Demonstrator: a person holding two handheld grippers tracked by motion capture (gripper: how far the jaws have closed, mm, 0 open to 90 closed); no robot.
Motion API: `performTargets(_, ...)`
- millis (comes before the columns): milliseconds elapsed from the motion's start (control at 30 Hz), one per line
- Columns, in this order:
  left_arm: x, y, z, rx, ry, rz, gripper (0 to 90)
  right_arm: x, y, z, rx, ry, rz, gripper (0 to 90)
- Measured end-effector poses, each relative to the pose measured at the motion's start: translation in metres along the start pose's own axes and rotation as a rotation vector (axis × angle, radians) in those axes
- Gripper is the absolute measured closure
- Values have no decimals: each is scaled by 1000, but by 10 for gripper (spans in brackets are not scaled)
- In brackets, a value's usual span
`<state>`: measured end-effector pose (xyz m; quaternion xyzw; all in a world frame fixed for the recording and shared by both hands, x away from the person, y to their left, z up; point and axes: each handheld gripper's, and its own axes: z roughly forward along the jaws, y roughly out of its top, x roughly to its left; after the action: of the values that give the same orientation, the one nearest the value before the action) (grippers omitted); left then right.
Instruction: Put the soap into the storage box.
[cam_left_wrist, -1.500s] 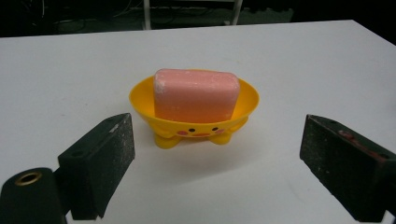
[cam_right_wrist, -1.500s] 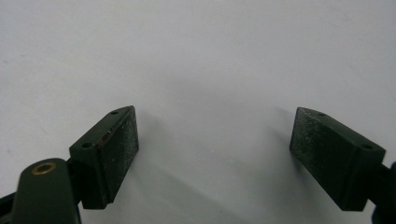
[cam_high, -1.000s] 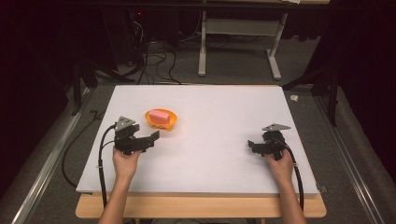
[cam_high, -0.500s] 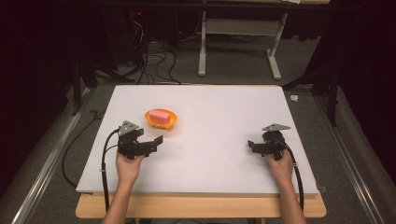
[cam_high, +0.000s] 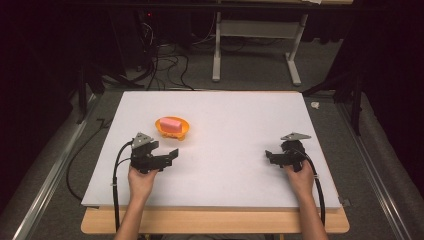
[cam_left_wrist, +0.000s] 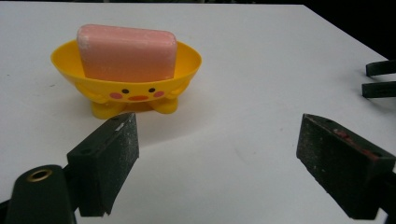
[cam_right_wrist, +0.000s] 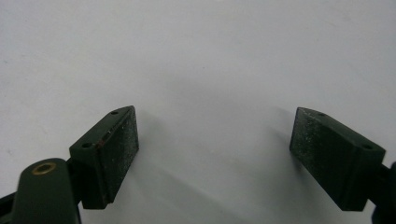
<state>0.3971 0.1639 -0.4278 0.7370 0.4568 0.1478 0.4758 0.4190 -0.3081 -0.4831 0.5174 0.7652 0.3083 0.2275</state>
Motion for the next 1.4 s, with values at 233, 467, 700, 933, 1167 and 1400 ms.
performTargets(233,-6,-4,10,32,-16,17,143,0,0,0,0,-1,-1,160)
performTargets(467,-12,-7,22,74,-24,47,149,0,0,0,0,-1,-1,160)
performTargets(700,-15,-10,34,114,-31,59,149,0,0,0,0,-1,-1,160)
performTargets(933,-19,-14,45,135,-16,74,149,0,0,0,1,-1,2,160)
performTargets(1167,-23,-17,55,160,1,96,148,0,0,0,0,-1,2,160)
performTargets(1400,-26,-19,63,175,10,109,149,1,0,0,1,-2,3,160)
